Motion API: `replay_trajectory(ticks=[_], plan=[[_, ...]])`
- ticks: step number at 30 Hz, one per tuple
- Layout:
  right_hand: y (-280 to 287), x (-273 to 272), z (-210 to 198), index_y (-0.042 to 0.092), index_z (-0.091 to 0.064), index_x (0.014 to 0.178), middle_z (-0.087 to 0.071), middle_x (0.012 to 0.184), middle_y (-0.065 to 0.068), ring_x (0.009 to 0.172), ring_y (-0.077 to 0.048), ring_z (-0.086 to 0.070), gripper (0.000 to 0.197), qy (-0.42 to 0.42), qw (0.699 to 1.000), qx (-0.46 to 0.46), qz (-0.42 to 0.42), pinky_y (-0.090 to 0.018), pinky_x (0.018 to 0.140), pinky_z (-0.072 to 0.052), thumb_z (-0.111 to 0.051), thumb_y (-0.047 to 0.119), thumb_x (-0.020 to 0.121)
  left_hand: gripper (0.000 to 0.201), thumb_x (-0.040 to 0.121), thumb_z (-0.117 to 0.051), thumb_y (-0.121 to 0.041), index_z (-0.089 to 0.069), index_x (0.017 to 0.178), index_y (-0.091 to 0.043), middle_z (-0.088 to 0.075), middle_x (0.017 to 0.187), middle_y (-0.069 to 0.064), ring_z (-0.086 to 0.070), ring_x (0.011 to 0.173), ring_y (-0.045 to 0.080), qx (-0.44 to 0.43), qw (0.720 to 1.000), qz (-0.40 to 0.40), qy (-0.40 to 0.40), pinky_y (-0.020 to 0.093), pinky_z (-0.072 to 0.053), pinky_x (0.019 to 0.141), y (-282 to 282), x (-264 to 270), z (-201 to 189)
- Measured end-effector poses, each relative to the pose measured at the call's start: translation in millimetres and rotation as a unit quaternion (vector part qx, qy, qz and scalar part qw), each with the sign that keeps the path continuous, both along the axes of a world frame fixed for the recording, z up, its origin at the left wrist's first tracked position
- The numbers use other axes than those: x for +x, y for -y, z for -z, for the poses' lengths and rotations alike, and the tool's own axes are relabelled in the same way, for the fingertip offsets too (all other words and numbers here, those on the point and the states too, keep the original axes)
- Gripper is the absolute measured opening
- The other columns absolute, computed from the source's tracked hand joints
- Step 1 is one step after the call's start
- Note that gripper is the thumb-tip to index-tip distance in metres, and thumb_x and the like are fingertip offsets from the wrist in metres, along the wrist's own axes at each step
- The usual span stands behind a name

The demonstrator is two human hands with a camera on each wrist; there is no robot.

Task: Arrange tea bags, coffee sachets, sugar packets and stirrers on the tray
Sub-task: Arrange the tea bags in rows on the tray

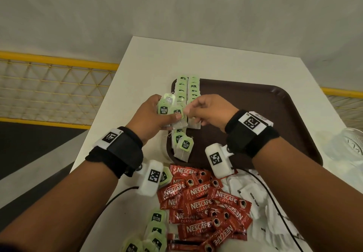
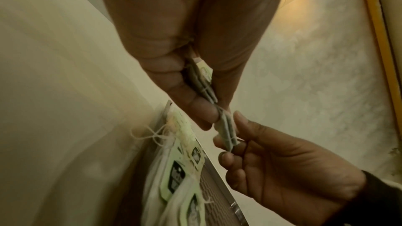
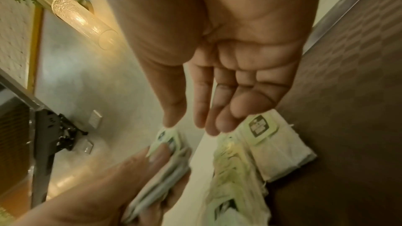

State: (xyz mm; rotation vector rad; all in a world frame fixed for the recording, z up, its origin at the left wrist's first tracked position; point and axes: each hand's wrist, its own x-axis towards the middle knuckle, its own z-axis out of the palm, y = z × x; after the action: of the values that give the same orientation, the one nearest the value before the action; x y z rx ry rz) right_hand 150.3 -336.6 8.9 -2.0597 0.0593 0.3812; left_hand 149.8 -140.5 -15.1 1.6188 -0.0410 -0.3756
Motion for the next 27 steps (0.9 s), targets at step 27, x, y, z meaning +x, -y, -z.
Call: replay_trajectory(ticks=[27], plan=[[1.8, -0.9, 22.3, 0.011, -0.060, 0.081, -0.063, 0.076, -0.010, 0.056, -0.013, -0.055, 0.012, -0.152, 0.969, -0.012, 0.195, -0.024, 0.053, -0.048, -0.062, 0.005, 0.092, 0.032, 0.097, -0.043, 0.004, -0.050, 0.128, 0.001, -0.066, 0.123, 0.017, -0.070, 0.104, 0.029, -0.076, 0.992, 0.009, -0.101, 0.032, -0.061, 0.078, -7.6, -8.7, -3.1]])
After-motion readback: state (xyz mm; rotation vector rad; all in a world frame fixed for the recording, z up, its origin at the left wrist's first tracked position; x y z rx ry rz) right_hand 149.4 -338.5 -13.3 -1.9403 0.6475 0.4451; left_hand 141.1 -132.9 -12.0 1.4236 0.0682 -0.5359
